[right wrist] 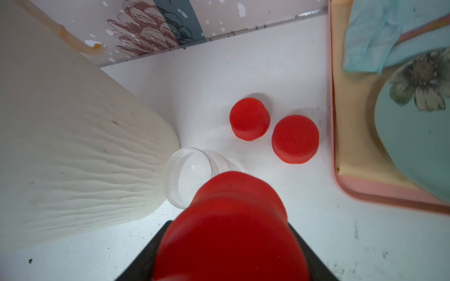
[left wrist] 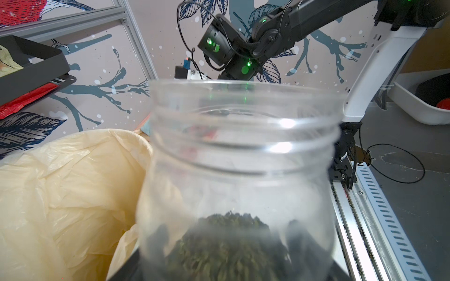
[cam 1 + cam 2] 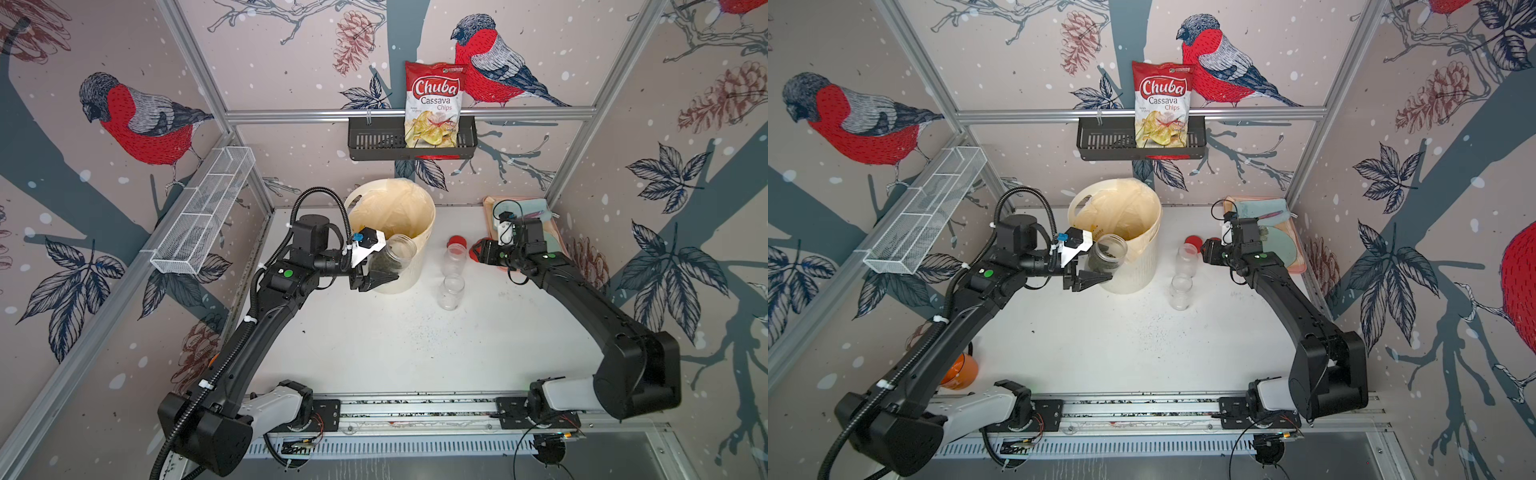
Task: Empty moldy tea leaves from jars
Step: Place the lid at the center of the board.
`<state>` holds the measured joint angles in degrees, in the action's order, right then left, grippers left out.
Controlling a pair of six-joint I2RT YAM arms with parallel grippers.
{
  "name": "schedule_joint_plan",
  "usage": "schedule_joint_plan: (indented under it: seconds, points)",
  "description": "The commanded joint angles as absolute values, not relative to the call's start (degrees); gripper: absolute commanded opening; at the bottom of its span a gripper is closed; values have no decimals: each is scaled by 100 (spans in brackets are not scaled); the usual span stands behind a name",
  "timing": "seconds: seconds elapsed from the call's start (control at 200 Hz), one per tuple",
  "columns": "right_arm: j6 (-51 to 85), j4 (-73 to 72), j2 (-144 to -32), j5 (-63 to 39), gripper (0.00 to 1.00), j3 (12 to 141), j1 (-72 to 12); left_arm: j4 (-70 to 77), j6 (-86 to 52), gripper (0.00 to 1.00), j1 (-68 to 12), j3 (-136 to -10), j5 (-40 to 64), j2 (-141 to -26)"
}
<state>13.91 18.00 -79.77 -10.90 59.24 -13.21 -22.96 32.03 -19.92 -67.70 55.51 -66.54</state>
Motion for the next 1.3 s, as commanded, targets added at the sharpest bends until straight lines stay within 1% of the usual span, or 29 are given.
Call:
schedule_joint_plan:
  seconds: [0.0,0.31,0.675,0.87,1.056,1.131,1.196,1.296]
  points:
    - [1693,1526,-8065,-938,56,5669,-1318,-2163,3357,62,-1987,-6762,5635,-6614]
    - [2221,978,-8574,-991,56,4869,-1320,-2145,3366,62,-1991,-6711,5643,-6560]
    - [2285,741,-9259,-994,58,4920,-1135,-2135,3375,62,-2002,-6678,5618,-6509]
    - [2253,754,-9521,-913,61,5041,-1116,-2136,3375,63,-2000,-6663,5573,-6500]
    - [2224,809,-9719,-848,66,5167,-1108,-2145,3375,63,-2002,-6659,5542,-6467]
    - [2215,819,-9772,-819,68,5175,-1098,-2145,3375,63,-2005,-6648,5529,-6451]
    - [2229,817,-9807,-813,73,5170,-1092,-2145,3375,63,-2007,-6650,5524,-6446]
    - [2234,822,-9844,-859,74,5179,-1090,-2145,3373,63,-2019,-6652,5506,-6444]
